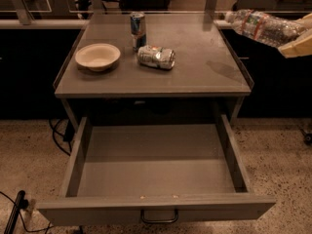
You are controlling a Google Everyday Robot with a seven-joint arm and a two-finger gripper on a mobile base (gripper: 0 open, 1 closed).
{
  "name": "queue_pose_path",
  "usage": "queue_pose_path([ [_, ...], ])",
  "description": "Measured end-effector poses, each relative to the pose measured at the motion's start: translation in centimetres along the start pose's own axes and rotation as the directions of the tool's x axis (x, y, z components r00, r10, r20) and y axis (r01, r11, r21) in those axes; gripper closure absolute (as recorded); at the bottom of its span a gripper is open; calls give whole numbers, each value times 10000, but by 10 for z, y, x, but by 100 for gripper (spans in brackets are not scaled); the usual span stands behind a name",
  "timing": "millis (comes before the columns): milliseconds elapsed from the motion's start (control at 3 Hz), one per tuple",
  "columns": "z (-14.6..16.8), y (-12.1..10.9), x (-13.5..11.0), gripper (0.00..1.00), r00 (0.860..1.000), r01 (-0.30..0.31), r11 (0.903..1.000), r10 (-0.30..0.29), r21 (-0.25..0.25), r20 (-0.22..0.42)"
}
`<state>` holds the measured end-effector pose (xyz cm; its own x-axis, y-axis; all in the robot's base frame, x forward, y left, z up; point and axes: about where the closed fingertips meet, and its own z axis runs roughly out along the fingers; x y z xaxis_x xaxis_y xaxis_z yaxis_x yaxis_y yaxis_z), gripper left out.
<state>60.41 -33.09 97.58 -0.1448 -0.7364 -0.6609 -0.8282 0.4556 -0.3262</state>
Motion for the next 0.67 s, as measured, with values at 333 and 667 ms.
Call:
queue_pose_path([
  [333,6,8,-5,100,9997,148,9997,-144,-201,176],
  [667,-10,40,-21,100,9943,705,9970,-678,-304,819],
])
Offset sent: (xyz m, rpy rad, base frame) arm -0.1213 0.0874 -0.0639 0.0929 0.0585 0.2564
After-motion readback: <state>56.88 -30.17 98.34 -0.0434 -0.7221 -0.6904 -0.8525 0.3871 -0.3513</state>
